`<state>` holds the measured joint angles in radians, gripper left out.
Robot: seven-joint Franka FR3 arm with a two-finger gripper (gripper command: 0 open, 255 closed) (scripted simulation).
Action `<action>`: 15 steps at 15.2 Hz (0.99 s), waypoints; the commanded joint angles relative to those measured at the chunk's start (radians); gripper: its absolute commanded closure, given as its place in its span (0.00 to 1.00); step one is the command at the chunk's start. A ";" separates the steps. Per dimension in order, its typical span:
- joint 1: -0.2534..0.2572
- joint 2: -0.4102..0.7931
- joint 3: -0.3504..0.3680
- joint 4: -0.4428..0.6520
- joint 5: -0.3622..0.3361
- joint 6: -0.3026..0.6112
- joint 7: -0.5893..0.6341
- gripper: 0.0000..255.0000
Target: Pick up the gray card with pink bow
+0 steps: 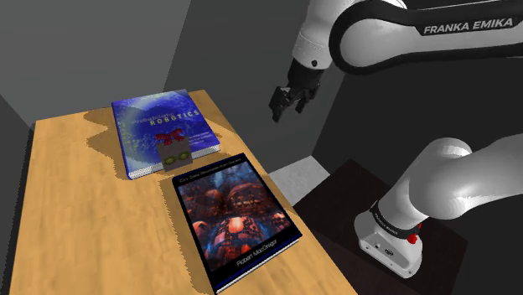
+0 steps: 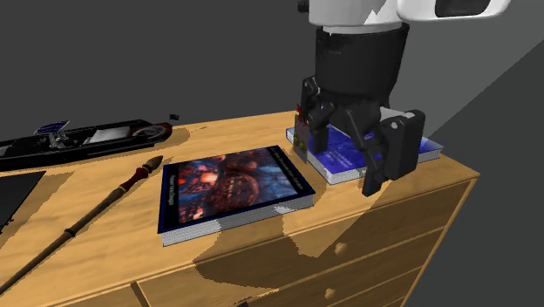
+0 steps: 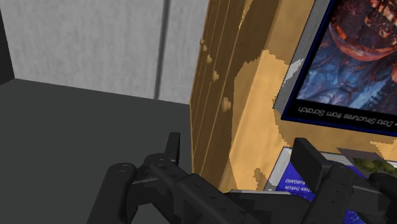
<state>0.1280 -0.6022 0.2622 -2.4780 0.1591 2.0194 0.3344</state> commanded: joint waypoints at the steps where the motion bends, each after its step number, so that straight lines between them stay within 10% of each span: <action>1: 0.006 0.042 0.037 0.003 0.007 0.074 0.033 0.00; 9: -0.009 0.258 0.208 0.085 -0.053 0.328 0.213 0.00; 15: -0.063 0.458 0.349 0.204 -0.248 0.469 0.429 0.00</action>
<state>0.0743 -0.1751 0.5902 -2.3007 -0.0489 2.4745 0.7226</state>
